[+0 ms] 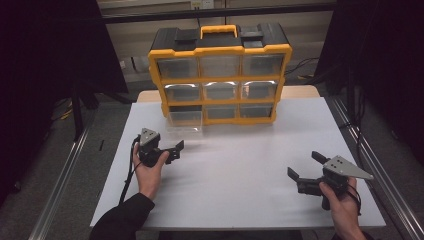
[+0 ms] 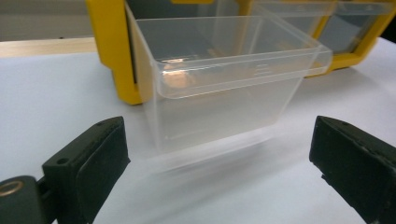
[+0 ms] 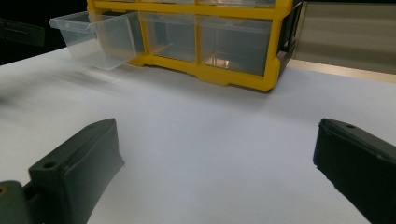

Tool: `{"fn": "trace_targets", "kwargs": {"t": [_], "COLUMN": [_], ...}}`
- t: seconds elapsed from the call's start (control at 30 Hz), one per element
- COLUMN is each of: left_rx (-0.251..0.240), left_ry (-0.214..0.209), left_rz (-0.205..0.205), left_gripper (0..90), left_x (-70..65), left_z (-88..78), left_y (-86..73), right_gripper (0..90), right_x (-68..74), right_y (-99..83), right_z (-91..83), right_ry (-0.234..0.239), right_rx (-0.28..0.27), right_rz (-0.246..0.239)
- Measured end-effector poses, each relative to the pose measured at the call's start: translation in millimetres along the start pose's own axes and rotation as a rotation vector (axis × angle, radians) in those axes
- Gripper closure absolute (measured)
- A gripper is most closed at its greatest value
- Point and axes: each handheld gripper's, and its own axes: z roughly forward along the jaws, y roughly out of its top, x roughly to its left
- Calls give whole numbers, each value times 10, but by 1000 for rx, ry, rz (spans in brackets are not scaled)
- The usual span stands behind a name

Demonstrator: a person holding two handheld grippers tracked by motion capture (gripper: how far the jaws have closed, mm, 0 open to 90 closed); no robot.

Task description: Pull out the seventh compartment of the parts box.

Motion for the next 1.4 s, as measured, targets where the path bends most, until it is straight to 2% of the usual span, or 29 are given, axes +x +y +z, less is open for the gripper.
{"fn": "trace_targets", "kwargs": {"t": [0.03,0.07,0.1,0.13,0.2,0.23,0.27,0.37,0.4,0.47,0.5,0.53,0.63,0.73,0.83,0.87,0.9,0.93,1.03,1.27,1.33,1.4], "left_rx": [-35,-47,-39,-40,-34,-49,-68,-61,-77,-76,-87,-77,-103,-110,-113,-119,-121,-124,-111,-114,-128,-103], "left_ry": [-11,-21,-41,-46,-34,-23,-22,-17,-20,-25,-25,-32,-21,-38,-24,-29,-22,-35,-19,-5,-17,-22], "left_rz": [-9,-18,-23,-10,21,39,41,54,40,58,54,71,116,120,148,150,136,122,114,119,83,97], "left_gripper": [59,68,66,54,52,47,49,52,48,48,41,41,34,33,37,48,47,44,45,44,44,42], "left_x": [-15,-26,-29,-35,-58,-66,-59,-26,-34,-28,-39,-41,-64,-95,-107,-100,-93,-86,-62,-42,-35,1], "left_z": [-37,-67,-96,-118,-148,-172,-184,-242,-261,-308,-328,-350,-419,-492,-571,-591,-625,-636,-699,-853,-869,-893], "left_y": [-7,-10,-13,-22,-34,-45,-54,-61,-65,-74,-82,-82,-95,-122,-146,-154,-169,-181,-219,-259,-276,-303], "right_gripper": [4,4,4,4,4,4,4,4,4,4,4,4,4,4,4,4,4,4,4,4,3,3], "right_x": [-2,-4,-2,-10,-13,-12,-9,-10,-18,-23,-30,-30,-37,-32,-19,-13,-10,-6,-2,6,0,1], "right_y": [-1,-2,-2,-5,-5,-5,-5,-8,-11,-12,-15,-15,-17,-15,-9,-9,-8,-5,0,3,2,4], "right_z": [0,0,0,4,6,8,10,11,9,9,9,9,12,11,17,22,20,21,24,32,32,30], "right_ry": [0,-1,2,0,3,2,2,4,3,4,3,3,3,6,7,3,3,3,4,10,7,8], "right_rx": [1,0,1,2,2,1,3,2,2,3,2,2,1,4,4,2,3,4,5,5,3,1], "right_rz": [2,2,7,6,6,6,8,7,12,13,18,18,20,19,8,1,-1,-3,-4,-2,-2,-1]}}
